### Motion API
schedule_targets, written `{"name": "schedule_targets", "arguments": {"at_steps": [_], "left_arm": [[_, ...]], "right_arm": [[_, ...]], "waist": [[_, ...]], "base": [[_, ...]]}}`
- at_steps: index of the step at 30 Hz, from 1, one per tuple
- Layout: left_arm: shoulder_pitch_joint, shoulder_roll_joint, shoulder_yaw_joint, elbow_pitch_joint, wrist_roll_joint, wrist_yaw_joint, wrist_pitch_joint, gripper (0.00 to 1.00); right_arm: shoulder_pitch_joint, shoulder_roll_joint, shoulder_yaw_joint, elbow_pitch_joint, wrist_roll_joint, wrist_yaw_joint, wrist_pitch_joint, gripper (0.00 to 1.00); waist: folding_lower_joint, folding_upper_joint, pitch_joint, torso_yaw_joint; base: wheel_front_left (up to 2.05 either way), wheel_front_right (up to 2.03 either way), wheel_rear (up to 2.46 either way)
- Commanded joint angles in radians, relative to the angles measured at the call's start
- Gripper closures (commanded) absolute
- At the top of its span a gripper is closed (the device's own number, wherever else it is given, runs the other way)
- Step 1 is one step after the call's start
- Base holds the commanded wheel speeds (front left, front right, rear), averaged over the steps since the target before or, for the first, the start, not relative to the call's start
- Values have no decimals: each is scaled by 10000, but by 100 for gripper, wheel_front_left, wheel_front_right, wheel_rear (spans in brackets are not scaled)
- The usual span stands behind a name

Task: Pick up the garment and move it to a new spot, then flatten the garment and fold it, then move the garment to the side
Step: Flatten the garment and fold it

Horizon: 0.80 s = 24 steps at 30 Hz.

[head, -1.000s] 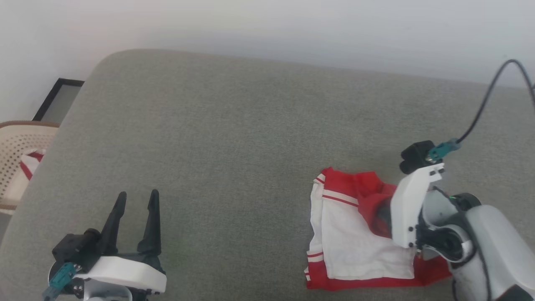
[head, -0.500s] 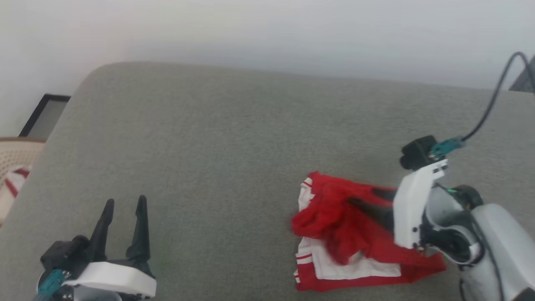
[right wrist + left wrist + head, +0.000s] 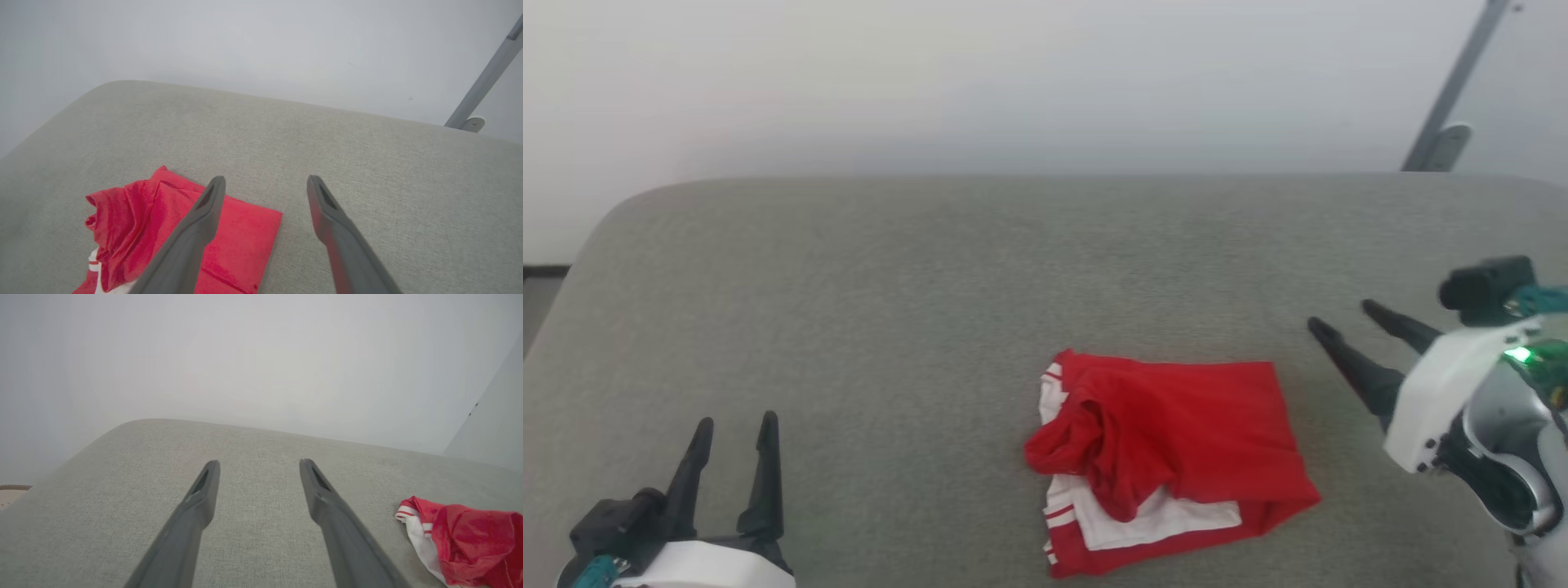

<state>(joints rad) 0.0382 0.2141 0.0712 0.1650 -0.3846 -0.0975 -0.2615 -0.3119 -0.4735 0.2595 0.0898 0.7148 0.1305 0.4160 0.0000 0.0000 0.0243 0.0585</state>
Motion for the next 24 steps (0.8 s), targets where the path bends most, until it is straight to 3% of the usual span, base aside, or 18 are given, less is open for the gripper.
{"name": "schedule_targets", "arguments": {"at_steps": [1, 13, 24], "left_arm": [[167, 123, 76, -84, 50, -39, -46, 0], [559, 137, 458, -219, 57, -123, -48, 0], [867, 13, 884, -230, 116, -231, -46, 0]], "right_arm": [[274, -194, 9, 162, -289, 3, -663, 0], [891, -425, -250, 1351, -1286, 3, -4283, 0], [1482, 139, -665, 2779, -1610, 1, -5876, 0]], "waist": [[0, 0, -144, -332], [0, 0, -372, -889], [0, 0, -511, -973]], "base": [[0, 0, 0], [0, 0, 0], [0, 0, 0]]}}
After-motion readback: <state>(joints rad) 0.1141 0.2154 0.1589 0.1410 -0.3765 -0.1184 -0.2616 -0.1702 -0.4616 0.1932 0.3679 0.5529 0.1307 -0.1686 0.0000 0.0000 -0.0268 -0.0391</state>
